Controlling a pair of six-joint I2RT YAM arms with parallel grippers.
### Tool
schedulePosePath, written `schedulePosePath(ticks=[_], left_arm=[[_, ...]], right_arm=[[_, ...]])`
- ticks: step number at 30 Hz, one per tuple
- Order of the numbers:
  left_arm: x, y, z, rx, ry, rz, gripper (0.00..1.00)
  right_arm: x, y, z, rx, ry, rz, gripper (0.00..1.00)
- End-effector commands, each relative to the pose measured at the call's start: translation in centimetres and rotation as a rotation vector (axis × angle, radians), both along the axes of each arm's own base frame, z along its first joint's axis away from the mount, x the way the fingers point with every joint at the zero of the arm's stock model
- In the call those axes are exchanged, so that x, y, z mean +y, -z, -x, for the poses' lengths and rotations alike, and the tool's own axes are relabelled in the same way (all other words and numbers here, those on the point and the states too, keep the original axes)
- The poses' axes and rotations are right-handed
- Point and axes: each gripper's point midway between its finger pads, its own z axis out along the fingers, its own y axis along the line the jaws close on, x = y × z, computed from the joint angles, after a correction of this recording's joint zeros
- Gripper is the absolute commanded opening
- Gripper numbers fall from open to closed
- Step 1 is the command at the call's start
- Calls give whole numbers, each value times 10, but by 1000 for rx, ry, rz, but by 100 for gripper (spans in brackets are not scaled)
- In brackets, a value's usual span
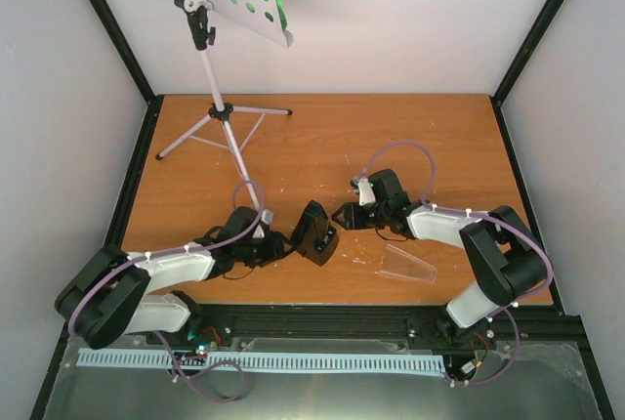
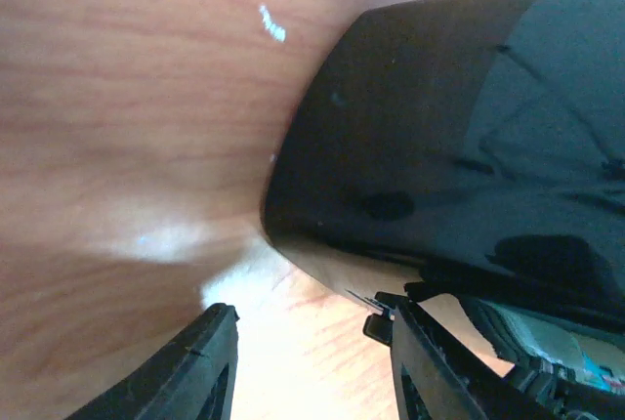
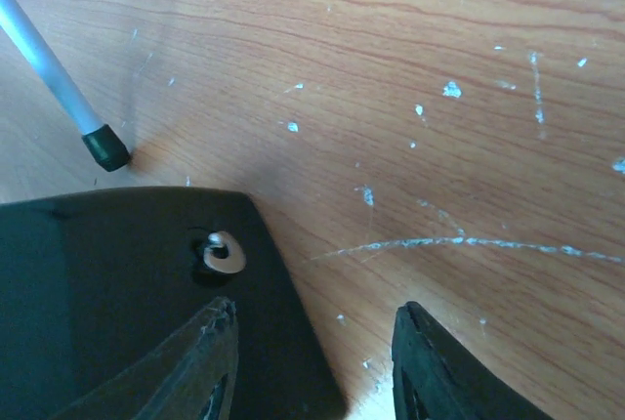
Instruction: Pack up the instrument practice props
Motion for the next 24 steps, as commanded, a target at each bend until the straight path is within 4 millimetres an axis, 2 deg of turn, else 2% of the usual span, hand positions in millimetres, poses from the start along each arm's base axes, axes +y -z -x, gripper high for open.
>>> schedulePosePath(ticks=[1, 7, 12, 18, 21, 24], left_arm=[[-14, -20, -32, -120, 14, 9, 45], [-15, -24, -53, -204, 35, -77, 44], [-26, -33, -69, -275, 84, -100, 44], [-41, -37, -79, -332, 144, -77, 47], [-36, -34, -86, -328, 122, -119, 50], [-24, -38, -93, -325, 81, -149, 56]], right_arm=[[7, -2, 7, -26, -57, -32, 43], [6, 4, 32, -7, -96, -41, 41], [-1, 9, 53, 12, -84, -42, 41], [-7, 3, 68, -5, -59, -54, 42], [-22, -6, 68, -51, -3, -24, 46], [-39, -19, 66, -117, 63, 15, 56]])
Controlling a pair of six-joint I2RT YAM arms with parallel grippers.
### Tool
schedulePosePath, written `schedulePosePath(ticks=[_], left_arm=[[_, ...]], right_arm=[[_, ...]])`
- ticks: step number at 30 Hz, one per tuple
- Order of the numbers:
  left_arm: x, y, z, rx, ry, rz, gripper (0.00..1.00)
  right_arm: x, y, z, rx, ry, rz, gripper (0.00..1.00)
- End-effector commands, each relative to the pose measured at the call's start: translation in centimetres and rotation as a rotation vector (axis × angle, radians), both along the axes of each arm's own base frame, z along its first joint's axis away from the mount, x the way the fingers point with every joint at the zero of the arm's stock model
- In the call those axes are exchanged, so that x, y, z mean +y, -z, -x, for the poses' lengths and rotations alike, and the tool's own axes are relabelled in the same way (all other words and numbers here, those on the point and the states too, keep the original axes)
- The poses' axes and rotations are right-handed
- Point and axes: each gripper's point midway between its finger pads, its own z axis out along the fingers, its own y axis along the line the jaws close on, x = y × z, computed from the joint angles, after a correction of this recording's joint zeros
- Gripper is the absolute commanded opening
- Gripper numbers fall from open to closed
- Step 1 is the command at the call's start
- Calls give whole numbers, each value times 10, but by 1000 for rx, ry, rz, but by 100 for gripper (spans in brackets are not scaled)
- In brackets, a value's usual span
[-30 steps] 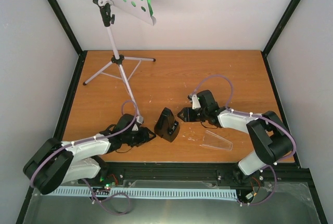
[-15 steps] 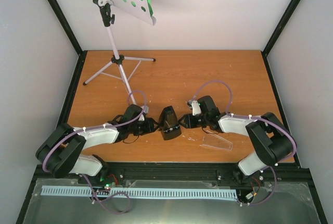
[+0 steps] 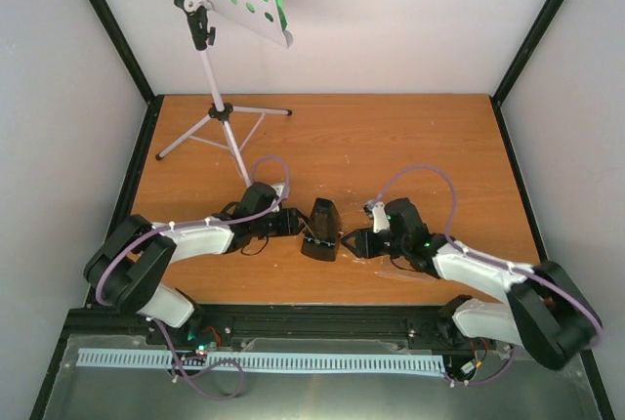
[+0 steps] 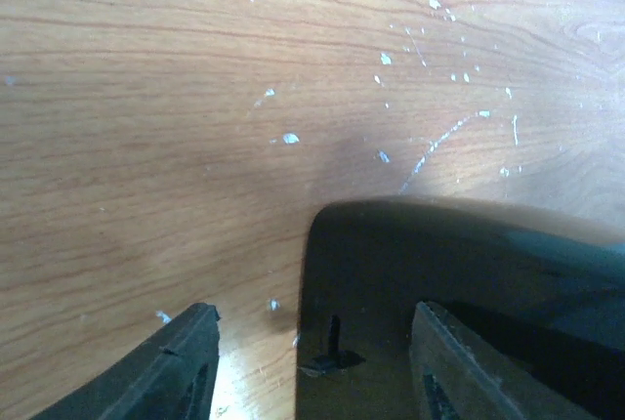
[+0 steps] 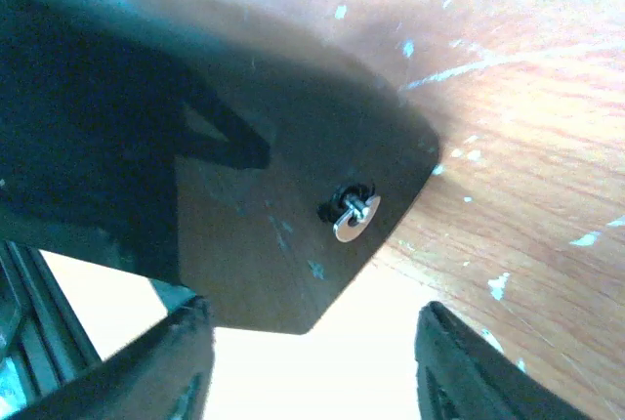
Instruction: Pack up the instrument practice props
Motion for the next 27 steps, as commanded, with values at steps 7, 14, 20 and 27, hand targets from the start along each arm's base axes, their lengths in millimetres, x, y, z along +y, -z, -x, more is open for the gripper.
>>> schedulePosePath(ticks=[7, 14, 20, 27], left_arm=[[49, -81, -40, -159, -112, 32, 93], [75, -213, -63, -385, -5, 84, 99], [121, -282, -82, -605, -61, -4, 99], [151, -264, -90, -744, -150, -171, 99]], right_arm=[[-29, -83, -6, -320, 91, -23, 91], [-1, -185, 7, -690, -114, -251, 100], [25, -224, 4, -897, -263, -316, 100], [57, -205, -5, -909, -420, -285, 100]])
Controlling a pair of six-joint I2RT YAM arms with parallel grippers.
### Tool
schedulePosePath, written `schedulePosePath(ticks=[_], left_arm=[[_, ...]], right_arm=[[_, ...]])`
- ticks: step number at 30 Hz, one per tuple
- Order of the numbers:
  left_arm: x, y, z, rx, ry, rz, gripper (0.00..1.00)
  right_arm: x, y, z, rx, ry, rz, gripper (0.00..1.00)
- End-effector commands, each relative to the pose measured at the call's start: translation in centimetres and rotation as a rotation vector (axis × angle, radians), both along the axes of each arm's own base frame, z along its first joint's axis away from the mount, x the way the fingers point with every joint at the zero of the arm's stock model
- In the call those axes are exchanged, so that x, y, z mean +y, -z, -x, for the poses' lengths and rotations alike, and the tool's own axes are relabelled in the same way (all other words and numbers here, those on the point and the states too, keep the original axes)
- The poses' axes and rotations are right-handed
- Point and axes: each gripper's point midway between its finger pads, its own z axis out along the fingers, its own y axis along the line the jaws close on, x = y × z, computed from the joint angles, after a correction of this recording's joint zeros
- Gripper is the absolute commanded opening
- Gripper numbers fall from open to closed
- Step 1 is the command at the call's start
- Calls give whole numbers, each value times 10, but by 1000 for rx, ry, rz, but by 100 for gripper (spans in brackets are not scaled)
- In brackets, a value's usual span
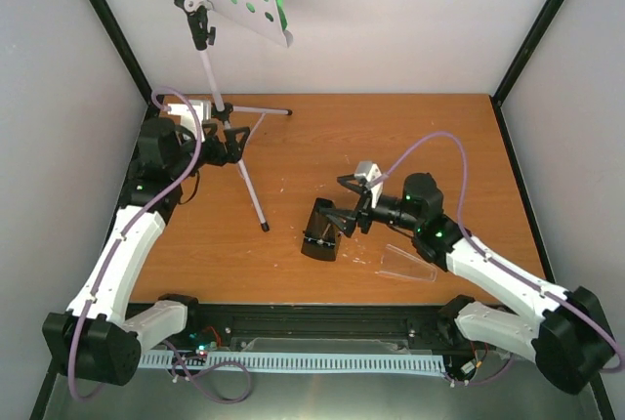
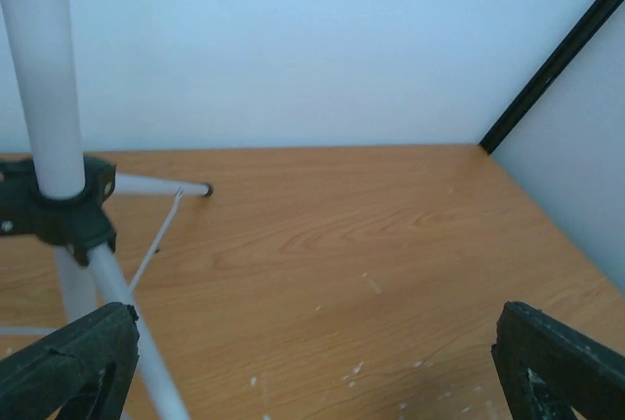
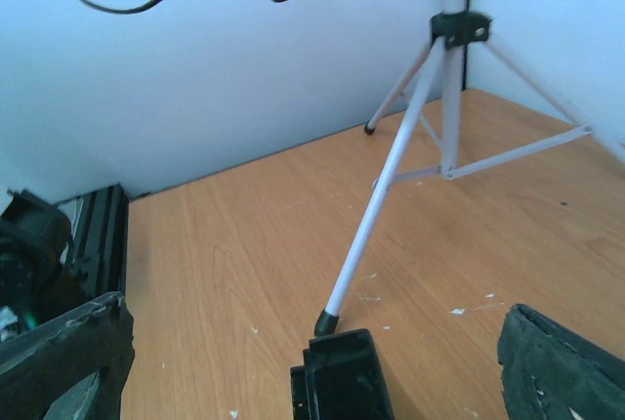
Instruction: Pack up the instrument practice props
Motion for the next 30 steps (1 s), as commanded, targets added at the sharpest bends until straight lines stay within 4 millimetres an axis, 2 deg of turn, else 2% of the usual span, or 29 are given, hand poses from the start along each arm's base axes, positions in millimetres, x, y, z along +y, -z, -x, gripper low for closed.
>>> schedulePosePath(ticks=[1, 4, 9, 15, 19, 30], left_arm=[[13, 24, -8, -35, -45, -120, 99], [9, 51, -9, 14, -18, -123, 100], [10, 71, -16, 36, -19, -147, 99], [14, 73, -19, 31, -38, -175, 100], [16, 73, -18, 25, -47, -184, 100], [17, 73, -19, 22, -50, -195, 100]], right_arm=[[22, -1, 9, -130, -130, 18, 100], [38, 18, 12, -133, -175, 71, 100], [51, 49, 2, -118, -158, 144, 100], [44, 80, -15, -141, -48, 199, 100], [41, 94, -17, -133, -22, 206, 99], [38, 103, -19, -120, 0, 215, 93]])
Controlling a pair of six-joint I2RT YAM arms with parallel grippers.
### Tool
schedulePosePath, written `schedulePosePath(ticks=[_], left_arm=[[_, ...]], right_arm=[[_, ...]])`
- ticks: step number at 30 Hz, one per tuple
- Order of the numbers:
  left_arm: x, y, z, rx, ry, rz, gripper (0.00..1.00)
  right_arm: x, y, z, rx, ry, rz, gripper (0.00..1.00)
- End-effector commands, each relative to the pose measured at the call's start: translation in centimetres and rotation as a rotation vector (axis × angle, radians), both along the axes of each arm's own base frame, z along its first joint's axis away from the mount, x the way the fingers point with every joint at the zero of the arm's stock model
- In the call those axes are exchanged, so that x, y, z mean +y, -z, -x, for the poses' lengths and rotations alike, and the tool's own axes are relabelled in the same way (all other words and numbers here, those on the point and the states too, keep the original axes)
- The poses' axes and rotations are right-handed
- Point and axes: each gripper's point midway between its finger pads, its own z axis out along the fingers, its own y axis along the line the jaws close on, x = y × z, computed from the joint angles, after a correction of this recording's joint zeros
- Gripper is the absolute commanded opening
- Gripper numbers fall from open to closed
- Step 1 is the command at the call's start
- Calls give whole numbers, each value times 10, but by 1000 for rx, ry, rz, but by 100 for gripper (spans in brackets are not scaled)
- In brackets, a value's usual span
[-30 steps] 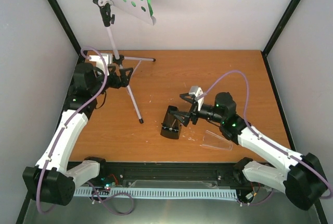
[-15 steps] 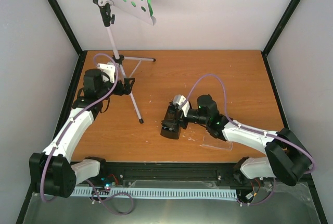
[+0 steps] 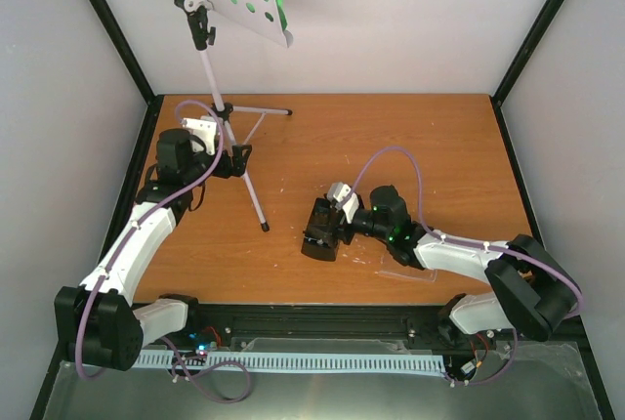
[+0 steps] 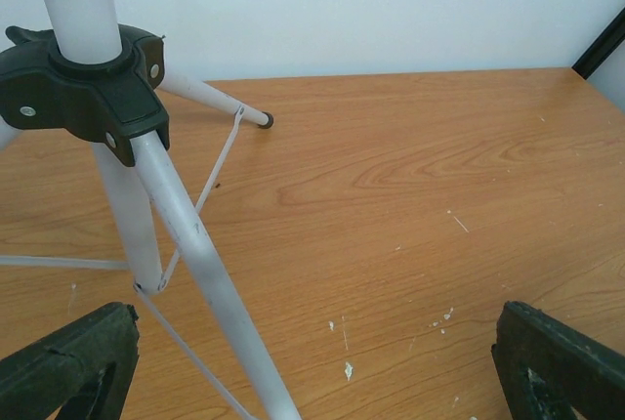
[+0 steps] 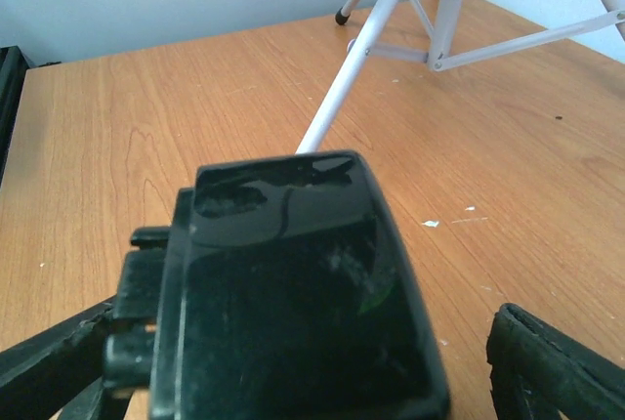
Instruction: Pack up the instrument practice props
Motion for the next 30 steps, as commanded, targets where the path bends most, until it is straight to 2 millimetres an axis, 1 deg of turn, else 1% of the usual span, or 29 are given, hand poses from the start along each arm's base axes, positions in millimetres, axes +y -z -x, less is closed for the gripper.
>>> schedulePosePath(ticks=[1, 7, 11, 14, 18, 25, 30], left_arm=[[3, -14, -3, -58, -1, -22, 99], [2, -12, -4, -53, 3, -20, 100], [2, -11, -4, -51, 4, -22, 100], [2, -11, -4, -51, 5, -23, 99], [1, -11, -4, -50, 8, -23, 100], [0, -11, -4, -50, 14, -22, 100], [0, -11, -4, -51, 17, -24, 99]], right_arm=[[2, -5, 0, -38, 2, -17, 92], [2, -2, 2, -32, -8, -13, 80], [2, 0, 2, -28, -12, -11, 75], [2, -1, 3, -29, -13, -13, 75], [3, -2, 4, -25, -20, -22, 80], [8, -1, 7, -3, -56, -39, 80], [9, 4, 8, 17, -66, -37, 87]])
